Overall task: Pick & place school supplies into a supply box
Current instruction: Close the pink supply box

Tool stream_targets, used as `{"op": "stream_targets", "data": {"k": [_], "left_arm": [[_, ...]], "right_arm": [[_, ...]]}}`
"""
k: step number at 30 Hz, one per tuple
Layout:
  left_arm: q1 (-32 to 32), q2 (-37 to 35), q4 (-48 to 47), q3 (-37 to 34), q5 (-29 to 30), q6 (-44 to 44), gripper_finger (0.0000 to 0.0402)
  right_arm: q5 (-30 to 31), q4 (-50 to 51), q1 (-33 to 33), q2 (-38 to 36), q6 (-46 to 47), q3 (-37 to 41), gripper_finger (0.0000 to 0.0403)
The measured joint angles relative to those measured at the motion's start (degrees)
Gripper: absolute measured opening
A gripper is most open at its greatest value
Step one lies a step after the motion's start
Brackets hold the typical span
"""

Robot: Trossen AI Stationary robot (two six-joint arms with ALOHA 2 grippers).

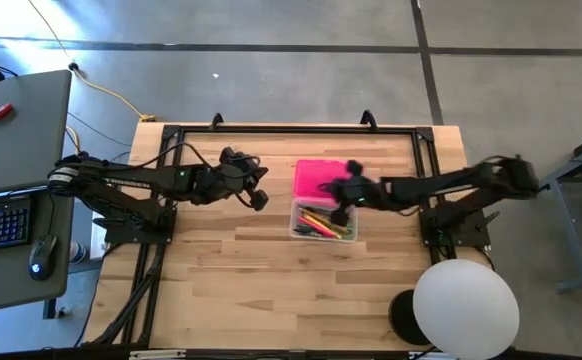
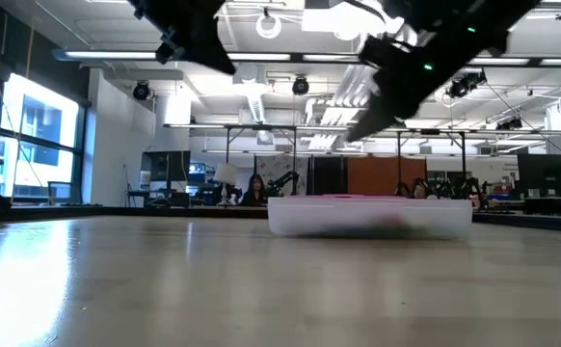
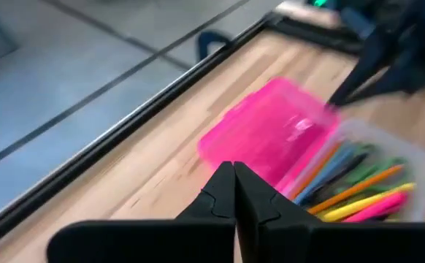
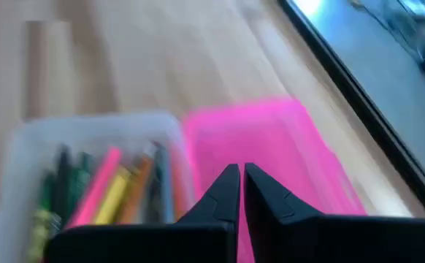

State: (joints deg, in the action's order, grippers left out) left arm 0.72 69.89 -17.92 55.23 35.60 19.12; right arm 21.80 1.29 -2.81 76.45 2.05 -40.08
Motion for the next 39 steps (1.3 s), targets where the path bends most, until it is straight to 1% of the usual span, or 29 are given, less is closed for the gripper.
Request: {"op": "stream_targets", "data": {"k": [3,6,10,13,16,20,23,26,28,30,34,36,39], "left_arm": [[-0.58,2.09,-3.96,0.01,2.54,3.19,0.0027],[-2.70,5.71,-5.80,-0.01,2.07,6.92,0.0015],[-7.20,12.20,-4.63,-0.02,-2.58,10.65,0.0010],[-10.70,17.85,-0.48,-0.01,-6.33,11.14,0.0019],[-14.51,23.10,4.45,-0.03,-11.70,10.90,0.0017],[-18.77,28.72,12.57,-0.05,-19.79,10.86,0.0010],[-20.74,31.62,17.04,-0.02,-22.11,10.88,0.0012],[-21.91,33.84,20.08,0.00,-22.72,10.75,0.0023],[-22.60,34.80,22.74,-0.06,-22.85,9.98,0.0022],[-22.81,35.78,25.72,-0.03,-23.82,9.21,0.0015],[-23.22,37.85,32.57,-0.03,-29.31,9.12,0.0010],[-23.22,38.56,34.86,-0.01,-30.00,9.19,0.0014],[-23.28,39.23,35.24,-0.07,-29.70,9.20,0.0025]], "right_arm": [[-0.37,-0.91,-3.41,-6.91,6.15,7.41,0.0000],[-0.11,-4.67,-6.95,-12.75,11.99,14.76,0.0000],[1.74,-6.08,-11.20,-17.12,19.01,20.99,0.0000],[-0.43,-6.09,-14.38,-17.71,24.49,23.56,0.0000],[-3.51,-5.81,-17.25,-16.49,28.24,24.62,0.0000],[-4.69,-5.71,-20.21,-14.01,29.65,25.01,0.0000],[-6.17,-6.75,-22.38,-11.44,30.28,25.01,0.0000],[-5.25,-8.06,-24.43,-7.72,30.77,25.01,0.0000],[-5.28,-10.81,-26.15,-4.68,30.70,25.01,0.0000],[-6.58,-15.34,-27.64,-1.38,29.08,24.96,0.0000],[-8.28,-22.10,-28.85,4.07,24.39,23.72,0.0000],[-9.64,-24.46,-28.82,5.95,22.65,22.47,0.0000],[-12.54,-24.71,-28.81,8.00,19.98,20.81,0.0000]]}}
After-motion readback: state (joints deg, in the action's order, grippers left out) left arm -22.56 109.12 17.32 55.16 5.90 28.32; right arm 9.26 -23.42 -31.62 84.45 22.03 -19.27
